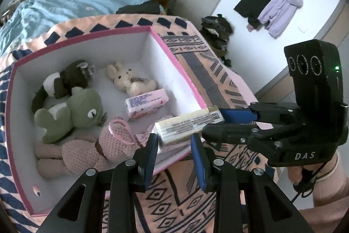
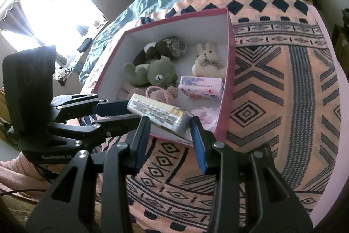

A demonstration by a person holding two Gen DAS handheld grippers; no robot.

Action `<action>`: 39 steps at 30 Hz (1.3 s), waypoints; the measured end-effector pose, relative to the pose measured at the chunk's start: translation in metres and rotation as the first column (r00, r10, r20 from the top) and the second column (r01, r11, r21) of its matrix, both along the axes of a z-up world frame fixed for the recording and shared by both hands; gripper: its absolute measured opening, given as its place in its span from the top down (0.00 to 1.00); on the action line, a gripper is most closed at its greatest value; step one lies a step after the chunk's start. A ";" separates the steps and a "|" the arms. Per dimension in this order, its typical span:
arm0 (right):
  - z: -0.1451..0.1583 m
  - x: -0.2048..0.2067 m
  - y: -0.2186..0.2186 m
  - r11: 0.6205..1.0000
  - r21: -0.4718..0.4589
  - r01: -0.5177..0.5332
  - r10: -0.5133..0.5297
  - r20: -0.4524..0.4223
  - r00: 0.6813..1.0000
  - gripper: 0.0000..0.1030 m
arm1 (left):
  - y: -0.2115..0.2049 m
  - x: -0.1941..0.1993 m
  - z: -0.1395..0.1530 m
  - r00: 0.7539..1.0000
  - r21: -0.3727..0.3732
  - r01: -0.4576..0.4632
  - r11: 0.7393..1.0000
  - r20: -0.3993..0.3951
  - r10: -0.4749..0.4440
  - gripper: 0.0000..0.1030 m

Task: Organize objects
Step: 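Carry the cream packet into the box and open the right gripper, then move the right gripper to the black 'Face' packet on the bedspread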

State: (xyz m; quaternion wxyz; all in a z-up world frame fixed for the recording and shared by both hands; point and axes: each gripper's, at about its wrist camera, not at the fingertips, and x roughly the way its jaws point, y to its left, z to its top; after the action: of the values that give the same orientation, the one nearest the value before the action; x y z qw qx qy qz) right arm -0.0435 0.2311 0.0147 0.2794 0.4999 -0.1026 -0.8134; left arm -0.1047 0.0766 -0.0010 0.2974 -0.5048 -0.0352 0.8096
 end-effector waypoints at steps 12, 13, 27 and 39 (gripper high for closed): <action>-0.018 -0.017 -0.013 0.993 0.110 0.039 -0.039 0.002 0.999 0.55 | 0.002 -0.019 -0.028 0.996 -0.041 -0.049 0.998 0.076 0.052 0.71; -0.018 -0.017 -0.014 0.991 0.121 0.048 -0.047 -0.008 0.999 0.54 | 0.002 -0.020 -0.030 0.995 -0.045 -0.053 0.998 0.078 0.056 0.71; -0.021 -0.009 -0.009 0.996 0.075 0.042 -0.042 0.000 0.999 0.51 | -0.001 -0.002 -0.020 0.998 -0.062 -0.059 0.996 0.001 0.059 0.60; -0.011 0.010 -0.002 0.999 0.007 0.035 -0.035 -0.023 0.999 0.51 | 0.003 0.023 0.006 0.993 -0.105 -0.067 0.992 -0.108 0.056 0.47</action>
State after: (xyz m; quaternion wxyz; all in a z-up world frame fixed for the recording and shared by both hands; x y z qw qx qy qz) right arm -0.0330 0.2293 0.0033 0.2645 0.4898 -0.1051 -0.8241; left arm -0.0818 0.0797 0.0054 0.2457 -0.4756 0.0090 0.8446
